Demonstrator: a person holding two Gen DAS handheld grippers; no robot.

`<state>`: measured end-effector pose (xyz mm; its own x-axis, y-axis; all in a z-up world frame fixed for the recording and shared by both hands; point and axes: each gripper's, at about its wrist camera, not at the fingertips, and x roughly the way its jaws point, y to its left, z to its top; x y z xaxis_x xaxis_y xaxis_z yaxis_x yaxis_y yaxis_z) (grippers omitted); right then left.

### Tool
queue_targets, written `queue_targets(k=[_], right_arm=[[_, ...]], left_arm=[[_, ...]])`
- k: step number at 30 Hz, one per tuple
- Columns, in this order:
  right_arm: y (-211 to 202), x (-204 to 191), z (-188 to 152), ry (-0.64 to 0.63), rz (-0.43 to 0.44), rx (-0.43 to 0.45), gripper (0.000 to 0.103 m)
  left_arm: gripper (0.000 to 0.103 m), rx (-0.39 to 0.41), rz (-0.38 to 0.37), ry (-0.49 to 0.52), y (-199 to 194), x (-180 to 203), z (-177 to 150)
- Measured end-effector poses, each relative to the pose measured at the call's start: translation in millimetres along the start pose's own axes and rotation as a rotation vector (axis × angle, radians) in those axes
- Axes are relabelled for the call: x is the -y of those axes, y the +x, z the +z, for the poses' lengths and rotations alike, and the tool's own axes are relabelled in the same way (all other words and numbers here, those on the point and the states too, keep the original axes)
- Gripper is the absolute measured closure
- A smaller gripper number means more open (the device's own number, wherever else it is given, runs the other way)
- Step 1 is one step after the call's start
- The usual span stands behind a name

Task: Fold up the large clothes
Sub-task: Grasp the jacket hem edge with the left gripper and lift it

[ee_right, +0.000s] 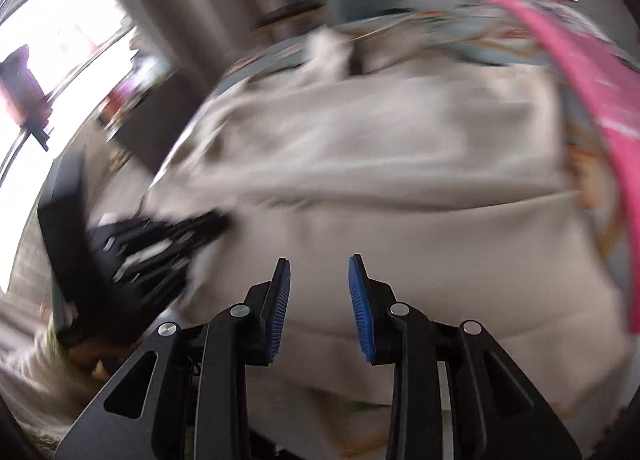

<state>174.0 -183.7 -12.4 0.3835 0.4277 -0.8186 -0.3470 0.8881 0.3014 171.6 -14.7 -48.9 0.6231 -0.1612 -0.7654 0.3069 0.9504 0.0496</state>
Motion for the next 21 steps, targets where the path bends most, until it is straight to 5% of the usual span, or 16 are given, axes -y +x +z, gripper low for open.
queue_targets(k=[9, 14, 17, 21], right_arm=[[17.9, -2.5, -6.6, -0.006, 0.032, -0.043, 0.073], [18.3, -6.1, -8.2, -0.015, 0.025, -0.041, 0.073], [20.0, -4.0, -6.8, -0.009, 0.049, -0.049, 0.073], [7.3, 10.0, -2.4, 0.025, 0.023, -0.041, 0.073]], left_arm=[[0.097, 0.010, -0.029, -0.114, -31.3, -26.1, -10.9], [0.097, -0.077, 0.116, -0.233, -45.0, -75.6, -54.1], [0.102, -0.056, 0.136, -0.366, -59.0, -111.2, -72.2], [0.101, -0.043, 0.176, -0.361, -67.7, -114.5, -66.0]])
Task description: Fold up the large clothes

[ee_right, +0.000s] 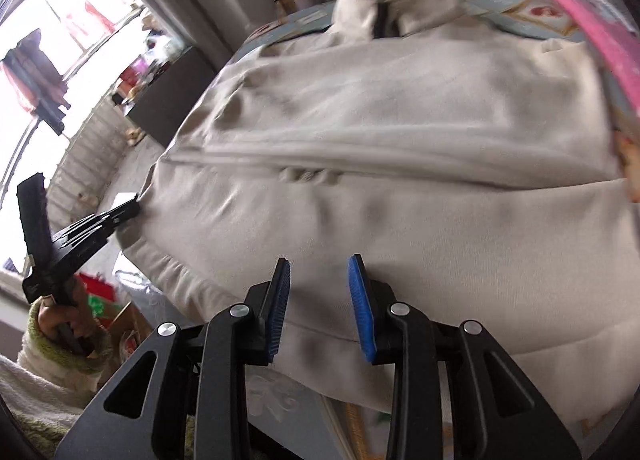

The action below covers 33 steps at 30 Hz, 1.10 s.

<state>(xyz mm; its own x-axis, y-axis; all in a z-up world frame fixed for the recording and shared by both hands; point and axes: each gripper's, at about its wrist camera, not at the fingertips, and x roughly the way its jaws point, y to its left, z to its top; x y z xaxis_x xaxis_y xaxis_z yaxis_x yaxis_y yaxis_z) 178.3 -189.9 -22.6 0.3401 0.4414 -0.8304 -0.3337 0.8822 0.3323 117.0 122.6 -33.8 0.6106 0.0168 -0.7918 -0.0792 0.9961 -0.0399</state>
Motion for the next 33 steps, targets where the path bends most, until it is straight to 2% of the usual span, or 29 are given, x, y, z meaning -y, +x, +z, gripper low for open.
queue_targets(k=[2, 3, 5, 6, 7, 9, 10, 11, 13, 16, 18, 22, 25, 28, 30, 33], right_arm=[[-11.8, 11.4, -2.6, 0.024, -0.036, 0.022, 0.072], [-16.8, 21.9, -5.4, 0.049, -0.069, 0.028, 0.067], [-11.9, 39.3, -10.5, 0.088, -0.129, -0.001, 0.065], [-13.4, 42.1, -11.1, 0.096, -0.108, 0.011, 0.065], [-14.4, 44.9, -8.1, 0.113, -0.088, -0.010, 0.065], [-18.6, 45.2, 3.4, 0.112, -0.094, -0.024, 0.062], [-22.8, 45.7, 10.8, 0.109, -0.081, -0.016, 0.055], [-28.2, 47.2, 19.9, 0.107, -0.064, -0.007, 0.052], [-41.5, 48.1, 49.1, 0.092, -0.050, 0.021, 0.044], [-55.6, 58.1, 109.1, 0.096, -0.047, 0.066, 0.035], [-56.4, 65.8, 142.1, 0.107, -0.034, 0.080, 0.032], [-35.6, 91.3, 219.2, 0.141, -0.062, 0.100, 0.030], [-4.4, 123.3, 268.4, 0.234, -0.046, 0.069, 0.030], [36.6, 149.0, 299.1, 0.310, -0.017, -0.002, 0.030], [63.6, 160.1, 314.8, 0.330, -0.032, -0.053, 0.030], [93.3, 171.9, 324.2, 0.361, -0.023, -0.118, 0.030]], left_arm=[[0.101, -0.004, 0.007, 0.004, -1.1, -0.9, 3.8], [0.101, -0.010, 0.006, -0.004, -1.1, -1.5, 7.8], [0.100, -0.026, -0.016, -0.035, -0.8, -3.6, 17.6], [0.095, -0.032, -0.033, -0.057, -0.7, -5.3, 26.4], [0.080, -0.037, -0.044, -0.073, 0.1, -5.6, 36.2], [0.064, -0.032, -0.073, -0.088, -0.3, -1.2, 62.1], [0.063, -0.020, -0.094, -0.087, -0.5, 3.7, 73.1], [0.061, -0.007, -0.130, -0.086, -1.0, 8.4, 88.7], [0.045, -0.008, -0.181, -0.081, 1.6, 17.4, 114.2], [0.043, -0.046, -0.241, -0.048, 19.5, 37.3, 160.8], [0.036, -0.064, -0.287, -0.041, 38.7, 51.7, 190.3], [0.034, -0.117, -0.369, -0.044, 89.9, 82.1, 243.5], [0.034, -0.176, -0.375, -0.078, 138.5, 105.5, 277.2], [0.035, -0.204, -0.378, -0.101, 175.8, 123.8, 297.8], [0.037, -0.227, -0.363, -0.094, 197.3, 134.8, 305.9], [0.052, -0.256, -0.326, -0.066, 223.1, 147.5, 310.3]])
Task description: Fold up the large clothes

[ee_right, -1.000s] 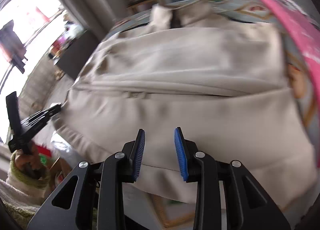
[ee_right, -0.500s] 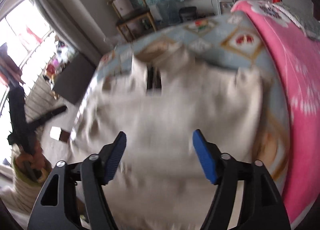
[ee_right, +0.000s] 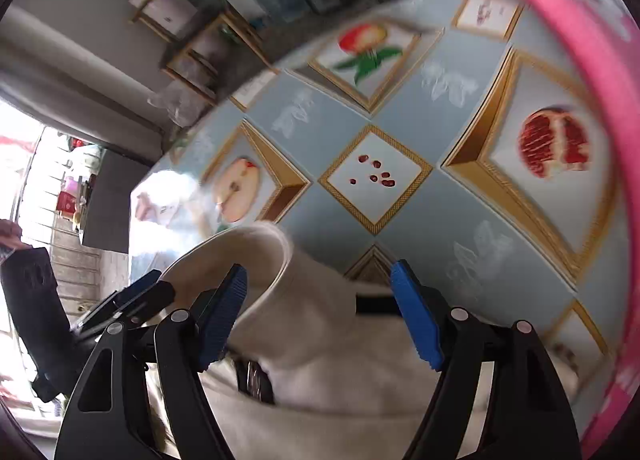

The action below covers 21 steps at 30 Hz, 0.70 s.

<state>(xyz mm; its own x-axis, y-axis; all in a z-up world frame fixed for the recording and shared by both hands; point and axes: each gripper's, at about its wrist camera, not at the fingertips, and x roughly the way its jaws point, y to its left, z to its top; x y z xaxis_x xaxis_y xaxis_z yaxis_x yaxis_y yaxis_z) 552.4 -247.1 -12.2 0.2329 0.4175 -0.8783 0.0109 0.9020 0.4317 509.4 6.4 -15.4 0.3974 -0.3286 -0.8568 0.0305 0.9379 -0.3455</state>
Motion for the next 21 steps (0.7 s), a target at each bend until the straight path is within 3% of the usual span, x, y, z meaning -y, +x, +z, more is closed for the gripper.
queue_targets(k=[2, 3, 4, 5, 7, 15, 21], right_arm=[[16.7, 0.0, 5.8, -0.001, 0.023, -0.044, 0.031], [21.6, -0.4, 6.7, -0.008, 0.009, -0.046, 0.038], [26.3, -3.2, 7.6, -0.031, -0.005, -0.049, 0.052], [28.5, -5.3, 6.4, -0.041, -0.009, -0.050, 0.058], [27.9, -11.6, 3.4, -0.065, 0.016, -0.044, 0.084], [-19.0, -53.5, -34.7, -0.273, 0.002, 0.101, 0.091], [-61.3, -46.4, -89.1, -0.373, -0.001, 0.172, 0.091]], left_arm=[[0.058, -0.018, 0.008, 0.008, 12.3, 0.7, 3.4], [0.068, -0.018, 0.015, 0.016, 15.9, 0.3, 4.6], [0.077, -0.013, 0.026, 0.033, 18.4, 1.6, 4.6], [0.082, -0.007, 0.035, 0.047, 18.7, 2.1, 3.9], [0.092, 0.011, 0.033, 0.073, 15.3, 4.6, 3.9], [0.094, 0.145, 0.044, 0.341, -40.4, 39.1, -35.0], [0.095, 0.219, 0.073, 0.471, -72.2, 50.7, -90.3]])
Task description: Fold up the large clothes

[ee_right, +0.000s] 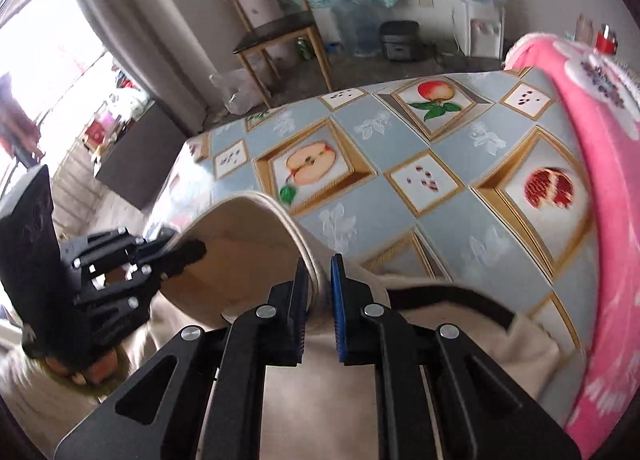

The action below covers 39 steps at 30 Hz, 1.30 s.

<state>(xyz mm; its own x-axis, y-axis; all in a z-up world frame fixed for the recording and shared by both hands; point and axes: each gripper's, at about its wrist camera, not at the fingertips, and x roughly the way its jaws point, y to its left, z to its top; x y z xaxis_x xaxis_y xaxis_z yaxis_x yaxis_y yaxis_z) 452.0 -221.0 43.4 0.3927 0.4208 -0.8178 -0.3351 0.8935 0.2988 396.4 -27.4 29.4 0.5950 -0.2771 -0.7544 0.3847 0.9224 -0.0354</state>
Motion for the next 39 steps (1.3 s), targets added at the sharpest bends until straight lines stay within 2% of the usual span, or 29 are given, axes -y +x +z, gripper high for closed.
queue_targets(k=[4, 10, 12, 15, 17, 19, 21, 23, 24, 25, 27, 28, 30, 32, 35, 38, 39], right_arm=[[-2.6, -0.8, -39.7, -0.031, -0.032, -0.024, 0.091], [16.7, 8.9, -76.9, -0.028, -0.024, -0.136, 0.090], [2.3, 11.6, -76.3, -0.012, 0.005, -0.128, 0.087], [-34.2, 3.4, -67.0, -0.022, 0.078, -0.048, 0.068], [-42.0, -4.7, -59.0, -0.017, 0.126, -0.009, 0.067], [-31.0, -13.6, -48.6, -0.002, 0.162, -0.016, 0.067], [-7.1, -21.9, -41.7, -0.004, 0.151, -0.043, 0.067], [18.5, -24.1, -43.7, 0.008, 0.152, -0.092, 0.067], [36.8, -23.1, -47.7, 0.021, 0.156, -0.140, 0.067], [46.2, -21.6, -52.8, 0.036, 0.163, -0.173, 0.067], [62.9, -19.9, -67.2, 0.050, 0.155, -0.239, 0.066], [62.4, -20.5, -71.5, 0.041, 0.153, -0.224, 0.066], [55.4, -21.1, -74.1, 0.032, 0.155, -0.218, 0.067], [44.6, -16.3, -74.3, 0.060, 0.195, -0.219, 0.066], [24.2, -1.6, -71.1, 0.121, 0.228, -0.180, 0.060], [4.3, 26.4, -65.0, 0.252, 0.289, -0.120, 0.057], [3.3, 36.9, -64.2, 0.303, 0.295, -0.113, 0.051]], left_arm=[[0.095, -0.012, 0.015, 0.071, -5.8, 22.7, -30.8], [0.095, -0.073, 0.016, 0.032, 13.0, 25.0, -68.0], [0.094, -0.070, 0.013, 0.028, 12.2, 24.3, -72.9], [0.094, -0.060, -0.004, 0.029, 7.3, 24.6, -75.9], [0.094, -0.058, -0.026, 0.026, 5.0, 24.3, -77.9], [0.094, -0.062, -0.055, 0.013, 4.2, 23.3, -79.3], [0.092, -0.071, -0.084, -0.019, 0.6, 19.3, -81.9], [0.083, -0.075, -0.102, -0.057, -6.7, 14.7, -82.9], [0.072, -0.074, -0.109, -0.077, -10.2, 12.1, -83.2], [0.065, -0.064, -0.130, -0.112, -17.7, 6.3, -84.1], [0.058, -0.042, -0.182, -0.180, -28.9, -5.9, -84.9], [0.055, -0.041, -0.215, -0.230, -31.9, -14.3, -84.6], [0.055, -0.051, -0.277, -0.325, -30.0, -29.8, -82.0], [0.054, -0.074, -0.339, -0.468, -18.1, -51.5, -80.3], [0.054, -0.111, -0.394, -0.666, 4.3, -78.6, -83.0], [0.054, -0.134, -0.406, -0.779, 21.7, -94.8, -86.6], [0.054, -0.147, -0.404, -0.799, 27.2, -97.3, -87.0]])
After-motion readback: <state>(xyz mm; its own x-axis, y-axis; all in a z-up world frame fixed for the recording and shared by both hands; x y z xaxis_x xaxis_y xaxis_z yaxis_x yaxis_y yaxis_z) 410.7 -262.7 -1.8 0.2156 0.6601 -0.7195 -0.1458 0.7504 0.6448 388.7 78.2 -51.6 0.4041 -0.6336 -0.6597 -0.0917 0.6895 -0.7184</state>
